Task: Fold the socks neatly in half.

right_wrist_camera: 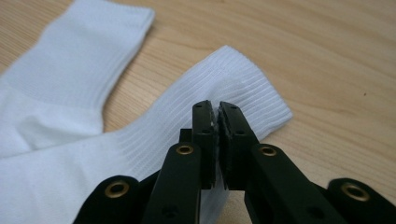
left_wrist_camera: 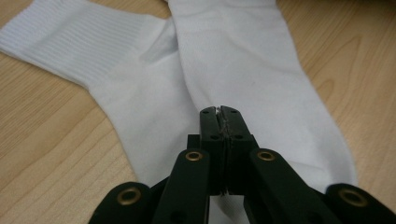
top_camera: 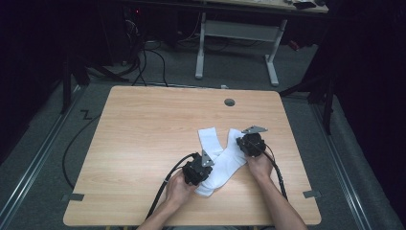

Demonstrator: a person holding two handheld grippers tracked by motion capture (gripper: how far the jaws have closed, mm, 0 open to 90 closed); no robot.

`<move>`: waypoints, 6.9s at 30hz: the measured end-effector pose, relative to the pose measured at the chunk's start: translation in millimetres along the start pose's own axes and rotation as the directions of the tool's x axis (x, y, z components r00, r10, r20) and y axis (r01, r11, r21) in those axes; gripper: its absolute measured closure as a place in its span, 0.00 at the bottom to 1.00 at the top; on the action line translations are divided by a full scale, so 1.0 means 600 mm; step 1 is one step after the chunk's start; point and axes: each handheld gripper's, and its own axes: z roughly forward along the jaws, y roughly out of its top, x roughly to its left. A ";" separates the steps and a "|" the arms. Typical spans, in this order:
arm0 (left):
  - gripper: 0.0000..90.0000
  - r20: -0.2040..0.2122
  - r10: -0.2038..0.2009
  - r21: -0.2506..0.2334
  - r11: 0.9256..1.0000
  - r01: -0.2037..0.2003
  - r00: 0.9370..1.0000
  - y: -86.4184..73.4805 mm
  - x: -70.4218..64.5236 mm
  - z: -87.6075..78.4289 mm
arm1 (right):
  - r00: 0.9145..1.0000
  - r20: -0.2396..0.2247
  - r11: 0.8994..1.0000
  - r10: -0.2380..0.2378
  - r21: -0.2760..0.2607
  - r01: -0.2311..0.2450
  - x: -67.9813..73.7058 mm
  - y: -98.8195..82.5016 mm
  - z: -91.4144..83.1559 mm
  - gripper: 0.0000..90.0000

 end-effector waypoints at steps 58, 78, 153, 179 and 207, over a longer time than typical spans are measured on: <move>0.80 0.053 -0.226 -0.065 0.971 0.229 0.973 -0.066 0.032 -0.057 | 0.979 -0.161 0.992 -0.127 -0.012 0.127 0.112 0.074 0.043 0.70; 0.59 -0.043 -0.232 -0.072 0.971 0.228 0.972 -0.009 0.089 -0.034 | 0.962 -0.225 0.988 -0.156 -0.046 0.150 0.145 0.012 -0.033 0.79; 1.00 -0.125 -0.276 0.009 0.960 0.279 0.953 0.109 0.201 0.073 | 0.893 -0.314 0.946 -0.321 -0.073 0.315 0.192 -0.057 -0.082 1.00; 1.00 -0.064 -0.281 -0.105 0.956 0.274 0.957 0.121 0.193 0.026 | 0.906 -0.239 0.933 -0.350 -0.172 0.315 0.171 -0.054 -0.144 1.00; 0.79 -0.073 -0.295 -0.001 0.955 0.296 0.953 0.077 0.196 0.070 | 0.904 -0.346 0.968 -0.249 -0.079 0.236 0.175 -0.061 -0.100 0.76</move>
